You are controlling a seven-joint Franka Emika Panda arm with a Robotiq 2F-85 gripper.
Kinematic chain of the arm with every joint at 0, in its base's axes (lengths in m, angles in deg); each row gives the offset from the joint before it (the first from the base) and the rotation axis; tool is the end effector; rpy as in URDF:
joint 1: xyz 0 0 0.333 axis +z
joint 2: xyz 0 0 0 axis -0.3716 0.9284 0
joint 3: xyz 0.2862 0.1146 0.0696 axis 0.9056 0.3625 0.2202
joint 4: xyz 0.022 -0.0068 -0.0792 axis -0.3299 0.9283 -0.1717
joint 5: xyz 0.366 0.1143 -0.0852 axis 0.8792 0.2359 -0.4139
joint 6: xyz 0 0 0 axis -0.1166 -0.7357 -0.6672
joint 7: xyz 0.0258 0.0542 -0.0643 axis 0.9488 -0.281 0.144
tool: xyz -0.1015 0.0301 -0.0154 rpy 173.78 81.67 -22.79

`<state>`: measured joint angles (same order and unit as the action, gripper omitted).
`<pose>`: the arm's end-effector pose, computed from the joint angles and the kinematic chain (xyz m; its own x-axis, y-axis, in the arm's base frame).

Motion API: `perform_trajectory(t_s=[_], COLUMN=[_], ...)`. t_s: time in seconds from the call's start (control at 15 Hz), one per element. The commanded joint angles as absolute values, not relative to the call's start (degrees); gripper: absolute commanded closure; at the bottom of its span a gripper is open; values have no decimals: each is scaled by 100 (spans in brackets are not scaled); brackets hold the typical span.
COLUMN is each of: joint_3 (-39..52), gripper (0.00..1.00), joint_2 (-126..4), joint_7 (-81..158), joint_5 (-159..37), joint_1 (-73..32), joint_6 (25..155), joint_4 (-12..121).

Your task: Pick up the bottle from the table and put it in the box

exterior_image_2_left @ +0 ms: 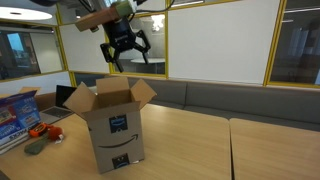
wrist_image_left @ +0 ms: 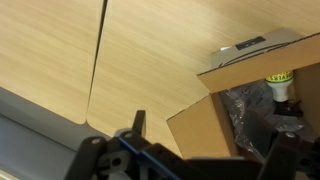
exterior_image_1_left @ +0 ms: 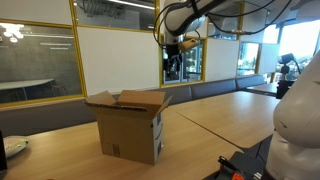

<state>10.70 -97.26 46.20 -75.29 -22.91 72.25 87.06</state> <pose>0.4711 -0.0202 0.5563 0.9684 0.1748 0.1779 0.1158 -0.9470 0.2998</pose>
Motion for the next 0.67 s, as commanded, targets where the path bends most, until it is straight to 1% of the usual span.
perform_trajectory(t_s=[0.0, 0.27, 0.6], joint_3=[1058, 761, 313], gripper=[0, 0, 0], joint_2=[-10614, -11405, -12046], joint_7=[4515, 4920, 5545], joint_5=[-7451, -6840, -5891], joint_1=[-2341, -2184, -2076], joint_6=[6526, 6033, 5553], joint_4=[8942, 9325, 9631])
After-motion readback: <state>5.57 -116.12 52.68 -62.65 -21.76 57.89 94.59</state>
